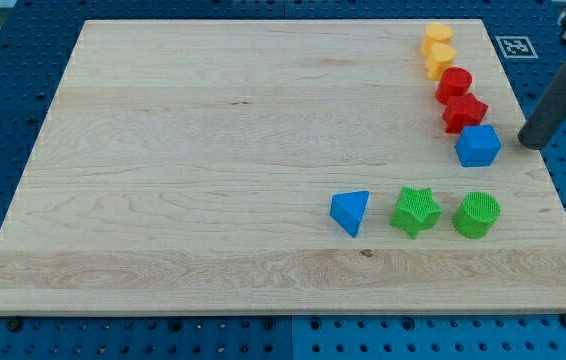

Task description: Move the blue cube to the left side of the blue triangle

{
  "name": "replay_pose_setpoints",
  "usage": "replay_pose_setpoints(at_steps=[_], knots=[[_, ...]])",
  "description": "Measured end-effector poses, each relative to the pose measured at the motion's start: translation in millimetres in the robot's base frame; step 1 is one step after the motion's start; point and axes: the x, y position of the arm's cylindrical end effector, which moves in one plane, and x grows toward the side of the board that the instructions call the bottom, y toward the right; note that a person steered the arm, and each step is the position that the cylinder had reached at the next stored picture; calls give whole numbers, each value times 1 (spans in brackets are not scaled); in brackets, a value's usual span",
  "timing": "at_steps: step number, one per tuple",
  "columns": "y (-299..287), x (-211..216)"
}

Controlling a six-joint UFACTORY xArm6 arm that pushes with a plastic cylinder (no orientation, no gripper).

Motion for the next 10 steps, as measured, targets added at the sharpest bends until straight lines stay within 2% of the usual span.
replay_pose_setpoints(at_steps=[4,6,8,10], knots=[[-61,4],[-73,29],[-152,28],[-204,-11]])
